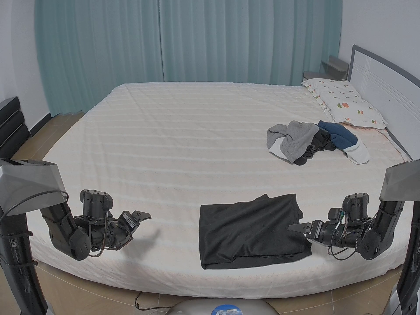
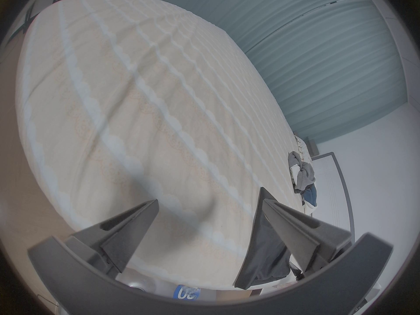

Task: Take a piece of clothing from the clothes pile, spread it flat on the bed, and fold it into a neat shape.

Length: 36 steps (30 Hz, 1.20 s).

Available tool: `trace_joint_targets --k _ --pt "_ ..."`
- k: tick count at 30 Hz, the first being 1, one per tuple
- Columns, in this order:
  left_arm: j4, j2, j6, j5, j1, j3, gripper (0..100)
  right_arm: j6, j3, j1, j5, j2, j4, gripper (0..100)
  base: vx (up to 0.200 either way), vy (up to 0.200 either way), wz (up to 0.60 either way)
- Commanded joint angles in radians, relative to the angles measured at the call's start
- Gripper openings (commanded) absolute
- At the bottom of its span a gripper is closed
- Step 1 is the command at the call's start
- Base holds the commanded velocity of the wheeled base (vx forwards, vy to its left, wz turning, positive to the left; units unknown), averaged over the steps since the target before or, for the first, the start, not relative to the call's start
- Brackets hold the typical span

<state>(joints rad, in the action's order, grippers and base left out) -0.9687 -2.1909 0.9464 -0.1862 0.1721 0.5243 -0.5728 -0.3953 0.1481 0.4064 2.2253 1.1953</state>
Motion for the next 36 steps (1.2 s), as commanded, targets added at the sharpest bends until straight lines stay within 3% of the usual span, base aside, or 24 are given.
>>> trace_joint_targets --k 1,14,15,25,36 --pt "-0.001 -0.001 0.0 0.001 0.0 -0.001 100 0.011 0.013 0.007 0.002 -0.004 0.009 100 0.0 0.0 0.0" --pt "-0.001 -0.001 0.0 0.001 0.001 -0.001 100 0.036 0.024 0.025 -0.001 0.042 0.013 100 0.0 0.0 0.0" --pt "-0.001 -0.001 0.0 0.001 0.0 0.0 100 0.039 0.024 0.025 -0.001 0.047 0.013 0 0.0 0.0 0.0" --pt "-0.001 -0.001 0.0 0.001 0.0 0.002 100 0.079 0.041 0.005 -0.046 0.043 0.003 0 0.0 0.0 0.0" --pt "-0.001 -0.001 0.002 -0.001 0.0 0.007 100 0.202 0.09 -0.051 -0.049 -0.032 -0.029 0 0.0 0.0 0.0"
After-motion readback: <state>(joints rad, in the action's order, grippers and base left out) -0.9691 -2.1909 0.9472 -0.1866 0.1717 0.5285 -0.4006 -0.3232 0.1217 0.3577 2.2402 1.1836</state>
